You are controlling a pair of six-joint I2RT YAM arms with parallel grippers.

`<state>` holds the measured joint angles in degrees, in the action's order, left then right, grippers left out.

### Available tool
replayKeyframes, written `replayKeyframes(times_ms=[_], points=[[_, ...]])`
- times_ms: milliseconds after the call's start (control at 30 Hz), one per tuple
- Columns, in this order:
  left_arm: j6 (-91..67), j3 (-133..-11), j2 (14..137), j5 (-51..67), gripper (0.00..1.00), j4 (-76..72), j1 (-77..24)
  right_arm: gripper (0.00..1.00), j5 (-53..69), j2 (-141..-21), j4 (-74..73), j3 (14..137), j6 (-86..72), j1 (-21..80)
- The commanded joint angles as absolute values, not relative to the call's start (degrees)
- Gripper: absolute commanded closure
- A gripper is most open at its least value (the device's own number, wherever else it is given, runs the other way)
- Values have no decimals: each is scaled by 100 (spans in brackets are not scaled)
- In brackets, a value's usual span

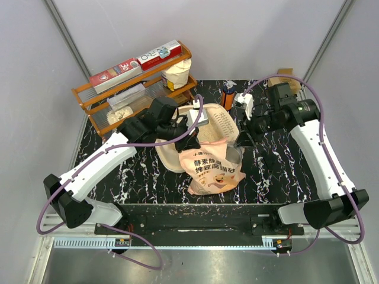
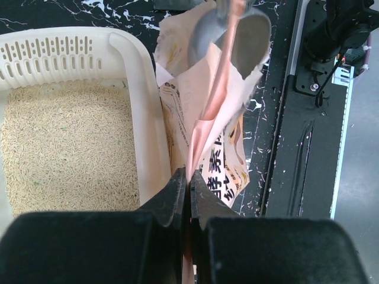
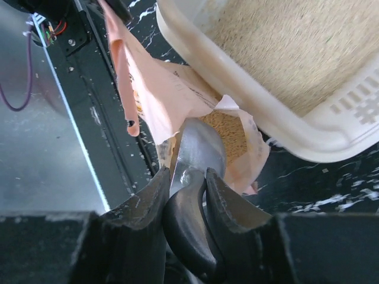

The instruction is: Fill the litter box with clean litter

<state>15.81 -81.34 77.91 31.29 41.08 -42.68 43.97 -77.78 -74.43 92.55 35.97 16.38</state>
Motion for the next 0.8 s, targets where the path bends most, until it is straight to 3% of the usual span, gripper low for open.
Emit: replayKeyframes(times_ms=[0, 133, 367, 767], points=[[1398, -8587, 7682, 3138, 100, 3480, -4210, 100, 4289, -7699, -7604, 8763, 1945, 1775], [1310, -8569, 7647, 3085, 100, 3480, -4201, 100, 4069, -7734, -7119, 8543, 915, 1872], [1003, -8526, 7567, 3304, 100, 3463, -4236, 100, 1918, -7436, -6724, 8324, -217, 1907], [273, -8499, 7655, 4201, 100, 3094, -4430, 100, 949, -7111, -5477, 7903, 298, 2329]])
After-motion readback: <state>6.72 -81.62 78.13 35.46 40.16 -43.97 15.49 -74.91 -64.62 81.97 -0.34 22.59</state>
